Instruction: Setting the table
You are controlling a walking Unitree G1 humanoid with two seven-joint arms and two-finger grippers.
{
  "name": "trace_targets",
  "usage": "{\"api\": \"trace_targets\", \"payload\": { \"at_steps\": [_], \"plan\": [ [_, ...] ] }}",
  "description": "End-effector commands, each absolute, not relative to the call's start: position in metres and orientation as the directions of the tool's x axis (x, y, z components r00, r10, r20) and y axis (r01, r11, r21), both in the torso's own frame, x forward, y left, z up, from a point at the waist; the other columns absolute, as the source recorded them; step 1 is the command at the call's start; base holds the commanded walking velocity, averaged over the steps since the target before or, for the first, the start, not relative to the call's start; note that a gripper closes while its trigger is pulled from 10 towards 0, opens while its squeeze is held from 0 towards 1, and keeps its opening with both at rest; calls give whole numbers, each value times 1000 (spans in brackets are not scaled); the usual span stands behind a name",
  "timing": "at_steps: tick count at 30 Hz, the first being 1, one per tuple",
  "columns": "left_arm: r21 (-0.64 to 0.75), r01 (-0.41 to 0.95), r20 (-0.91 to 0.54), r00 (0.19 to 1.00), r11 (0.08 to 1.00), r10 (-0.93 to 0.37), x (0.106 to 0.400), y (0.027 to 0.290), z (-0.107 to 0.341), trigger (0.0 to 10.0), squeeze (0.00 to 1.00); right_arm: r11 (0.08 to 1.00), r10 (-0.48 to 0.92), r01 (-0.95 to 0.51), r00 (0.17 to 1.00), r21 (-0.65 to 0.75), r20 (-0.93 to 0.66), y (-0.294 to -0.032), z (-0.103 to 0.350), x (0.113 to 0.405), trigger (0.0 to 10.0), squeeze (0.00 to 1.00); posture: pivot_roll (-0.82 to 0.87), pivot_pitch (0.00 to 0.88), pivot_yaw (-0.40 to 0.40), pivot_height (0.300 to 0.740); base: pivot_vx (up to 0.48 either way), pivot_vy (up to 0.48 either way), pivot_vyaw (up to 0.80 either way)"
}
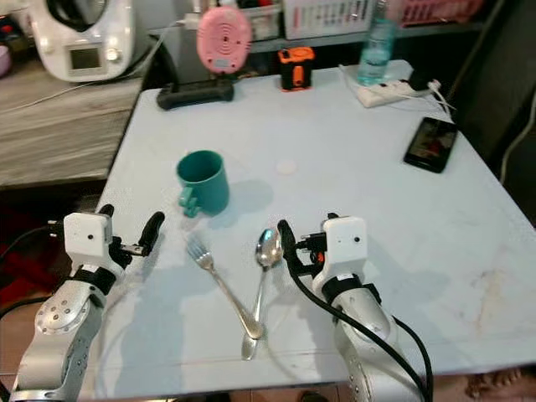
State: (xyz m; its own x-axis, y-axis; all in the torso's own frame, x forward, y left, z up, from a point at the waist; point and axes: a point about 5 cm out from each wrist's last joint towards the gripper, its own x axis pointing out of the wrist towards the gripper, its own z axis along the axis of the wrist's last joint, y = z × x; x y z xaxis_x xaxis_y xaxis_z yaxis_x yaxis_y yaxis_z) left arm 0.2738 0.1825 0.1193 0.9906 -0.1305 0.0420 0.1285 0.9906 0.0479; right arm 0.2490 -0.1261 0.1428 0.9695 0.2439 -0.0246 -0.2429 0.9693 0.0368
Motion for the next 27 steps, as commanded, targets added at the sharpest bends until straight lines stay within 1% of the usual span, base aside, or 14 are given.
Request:
{"api": "trace_targets", "payload": {
  "at_steps": [1,9,11,19,23,27],
  "plan": [
    [48,108,33,993,993,-110,272,187,120,10000,0,968,249,-248,968,47,-15,-123,145,249,10000,0,-103,126,103,740,0,0,0],
    [63,101,28,994,993,-103,272,185,120,10000,0,981,185,-184,983,66,-15,-128,144,253,10000,0,-103,125,99,740,0,0,0],
    [64,97,27,995,993,-99,272,185,120,10000,0,980,170,-168,985,104,-6,-130,145,255,10000,0,-103,124,97,740,0,0,0],
    [75,85,20,996,994,-87,273,183,119,10000,0,980,168,-167,986,107,-1,-128,146,256,10000,0,-105,125,96,740,0,0,0],
    [78,84,16,996,993,-85,274,182,118,10000,0,984,142,-140,990,113,-6,-131,145,257,10000,0,-105,125,96,740,0,0,0],
    [79,86,14,996,993,-87,275,181,118,10000,0,968,198,-191,980,162,-30,-128,144,256,10000,0,-105,125,96,740,0,0,0]
  ]
}}
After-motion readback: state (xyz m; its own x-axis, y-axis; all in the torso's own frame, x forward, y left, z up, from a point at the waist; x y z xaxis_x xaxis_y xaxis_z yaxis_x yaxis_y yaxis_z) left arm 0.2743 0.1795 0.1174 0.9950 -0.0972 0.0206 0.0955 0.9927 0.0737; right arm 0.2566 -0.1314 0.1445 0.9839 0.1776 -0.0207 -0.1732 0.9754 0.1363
